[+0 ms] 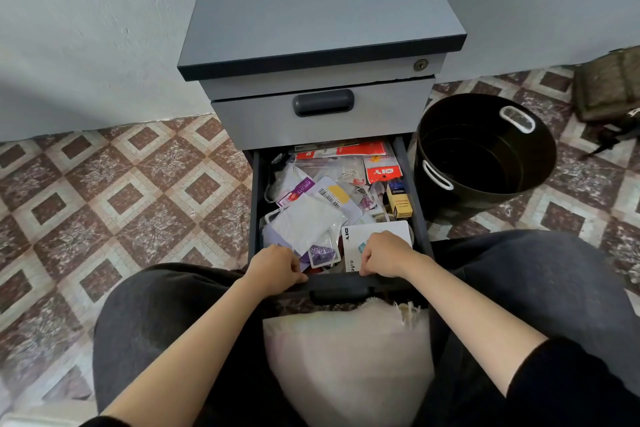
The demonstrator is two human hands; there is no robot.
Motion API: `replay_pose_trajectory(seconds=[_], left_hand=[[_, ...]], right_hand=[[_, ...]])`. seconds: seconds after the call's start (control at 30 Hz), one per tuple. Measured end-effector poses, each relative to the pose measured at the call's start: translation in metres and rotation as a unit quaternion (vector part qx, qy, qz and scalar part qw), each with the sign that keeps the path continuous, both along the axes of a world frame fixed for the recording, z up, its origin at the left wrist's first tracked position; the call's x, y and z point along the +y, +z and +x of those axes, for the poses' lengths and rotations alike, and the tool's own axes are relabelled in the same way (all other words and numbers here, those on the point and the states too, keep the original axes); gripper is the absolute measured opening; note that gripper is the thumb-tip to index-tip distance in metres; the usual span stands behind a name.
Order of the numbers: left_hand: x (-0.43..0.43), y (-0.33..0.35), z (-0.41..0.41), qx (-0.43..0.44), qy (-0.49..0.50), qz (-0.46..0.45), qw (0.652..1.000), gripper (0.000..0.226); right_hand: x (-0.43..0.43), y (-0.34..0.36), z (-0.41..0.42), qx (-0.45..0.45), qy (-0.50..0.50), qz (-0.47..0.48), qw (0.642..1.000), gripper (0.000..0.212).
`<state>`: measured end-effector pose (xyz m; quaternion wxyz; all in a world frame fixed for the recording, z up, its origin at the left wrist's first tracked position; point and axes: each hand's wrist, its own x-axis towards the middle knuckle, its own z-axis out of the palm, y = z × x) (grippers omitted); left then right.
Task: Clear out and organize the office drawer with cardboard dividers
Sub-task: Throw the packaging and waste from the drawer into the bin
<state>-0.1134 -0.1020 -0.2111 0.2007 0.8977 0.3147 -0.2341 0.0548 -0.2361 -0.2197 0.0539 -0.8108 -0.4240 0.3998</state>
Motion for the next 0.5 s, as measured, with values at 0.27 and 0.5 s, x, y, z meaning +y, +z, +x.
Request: replay_pose_trajectory(seconds=[0.27,0.5], left_hand=[[0.016,-0.011,0.018,-0.183,0.173,-0.015,0.967,0.008],[0.031,-0.016,0.039,-0.245,0.198,0.024,0.949,0.018]], right_hand=[[0.015,-0.004,0.014,-0.015,-0.068,0.067,0.995,0.017],[0.028,-0.009,0.038,-0.105,-0.084,0.085,0.987,0.015]])
